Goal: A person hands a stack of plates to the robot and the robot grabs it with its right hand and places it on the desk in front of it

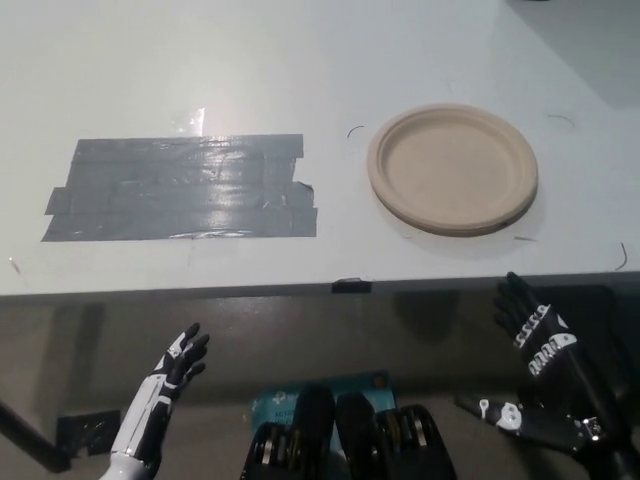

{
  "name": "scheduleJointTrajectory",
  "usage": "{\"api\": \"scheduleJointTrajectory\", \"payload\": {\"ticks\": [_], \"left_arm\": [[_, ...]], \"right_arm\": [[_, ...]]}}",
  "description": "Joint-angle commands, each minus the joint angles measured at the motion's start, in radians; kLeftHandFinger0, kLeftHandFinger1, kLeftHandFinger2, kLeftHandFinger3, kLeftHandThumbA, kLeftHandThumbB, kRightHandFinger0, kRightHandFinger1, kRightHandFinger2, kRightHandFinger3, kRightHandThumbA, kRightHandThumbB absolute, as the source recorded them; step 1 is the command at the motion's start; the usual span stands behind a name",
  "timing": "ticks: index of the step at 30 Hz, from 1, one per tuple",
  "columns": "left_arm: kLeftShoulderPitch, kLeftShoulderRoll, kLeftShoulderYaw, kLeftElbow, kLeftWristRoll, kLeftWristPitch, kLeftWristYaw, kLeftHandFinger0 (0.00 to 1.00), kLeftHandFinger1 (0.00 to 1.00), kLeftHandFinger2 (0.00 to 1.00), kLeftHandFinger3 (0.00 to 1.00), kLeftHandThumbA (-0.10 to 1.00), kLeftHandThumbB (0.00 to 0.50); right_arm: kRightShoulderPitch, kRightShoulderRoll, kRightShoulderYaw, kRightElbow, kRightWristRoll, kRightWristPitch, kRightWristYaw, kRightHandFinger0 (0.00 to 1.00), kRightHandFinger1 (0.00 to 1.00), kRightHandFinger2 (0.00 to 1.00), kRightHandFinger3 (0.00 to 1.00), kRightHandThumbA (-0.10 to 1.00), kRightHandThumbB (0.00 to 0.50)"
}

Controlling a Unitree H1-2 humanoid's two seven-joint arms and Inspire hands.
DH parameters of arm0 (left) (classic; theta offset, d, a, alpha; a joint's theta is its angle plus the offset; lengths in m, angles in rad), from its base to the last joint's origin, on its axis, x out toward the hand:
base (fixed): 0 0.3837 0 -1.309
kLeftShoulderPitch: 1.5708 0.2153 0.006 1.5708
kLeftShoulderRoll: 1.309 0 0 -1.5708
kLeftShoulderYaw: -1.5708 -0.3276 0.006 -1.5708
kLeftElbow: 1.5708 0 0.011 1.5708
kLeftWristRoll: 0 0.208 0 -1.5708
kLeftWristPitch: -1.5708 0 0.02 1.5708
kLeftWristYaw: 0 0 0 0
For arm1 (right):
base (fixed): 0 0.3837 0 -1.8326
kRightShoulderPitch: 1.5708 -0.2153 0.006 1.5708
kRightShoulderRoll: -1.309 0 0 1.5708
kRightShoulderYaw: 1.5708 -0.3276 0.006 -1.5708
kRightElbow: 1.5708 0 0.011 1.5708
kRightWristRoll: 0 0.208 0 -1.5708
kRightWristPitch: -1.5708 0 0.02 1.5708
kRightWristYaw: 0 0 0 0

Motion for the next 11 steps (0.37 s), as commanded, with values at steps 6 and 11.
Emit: {"api": "scheduleJointTrajectory", "payload": {"ticks": [6,11], "left_arm": [[-0.010,0.012,0.008,-0.012,-0.023,-0.044,-0.016,1.00,1.00,1.00,1.00,1.00,0.312],[-0.012,0.014,0.010,-0.013,-0.021,-0.046,-0.015,1.00,1.00,1.00,1.00,1.00,0.310]], "right_arm": [[-0.055,-0.002,-0.003,0.051,-0.020,0.043,0.042,1.00,1.00,1.00,1.00,1.00,0.207],[-0.064,-0.006,-0.002,0.057,-0.023,0.055,0.053,1.00,1.00,1.00,1.00,1.00,0.140]]}}
